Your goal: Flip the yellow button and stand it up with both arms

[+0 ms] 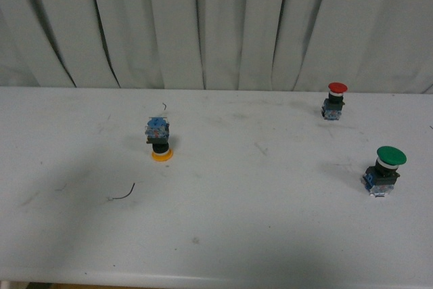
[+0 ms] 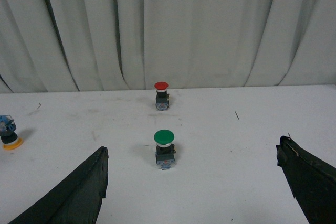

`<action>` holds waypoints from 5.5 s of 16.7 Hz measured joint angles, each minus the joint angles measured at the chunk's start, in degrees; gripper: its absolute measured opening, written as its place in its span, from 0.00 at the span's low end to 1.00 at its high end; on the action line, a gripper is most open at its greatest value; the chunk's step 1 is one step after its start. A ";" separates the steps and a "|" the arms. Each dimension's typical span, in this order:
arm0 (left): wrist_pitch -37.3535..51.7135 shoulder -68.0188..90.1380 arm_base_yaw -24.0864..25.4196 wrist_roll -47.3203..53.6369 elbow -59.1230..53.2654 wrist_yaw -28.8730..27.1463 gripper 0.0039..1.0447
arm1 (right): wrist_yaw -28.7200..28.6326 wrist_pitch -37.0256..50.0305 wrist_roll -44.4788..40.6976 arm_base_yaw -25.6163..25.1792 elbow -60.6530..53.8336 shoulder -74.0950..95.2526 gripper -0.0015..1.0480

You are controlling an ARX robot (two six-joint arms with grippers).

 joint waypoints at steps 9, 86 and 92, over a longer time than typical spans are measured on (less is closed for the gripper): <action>-28.68 57.16 -9.09 -1.57 52.74 0.90 0.94 | 0.00 0.02 0.00 0.00 0.00 0.00 0.94; 40.61 31.08 -19.74 -51.87 5.84 32.20 0.34 | 0.00 0.02 0.00 0.00 0.00 0.00 0.94; 40.65 31.04 -21.07 -51.21 5.77 31.52 0.34 | -29.64 29.59 -3.85 -9.31 0.00 19.32 0.94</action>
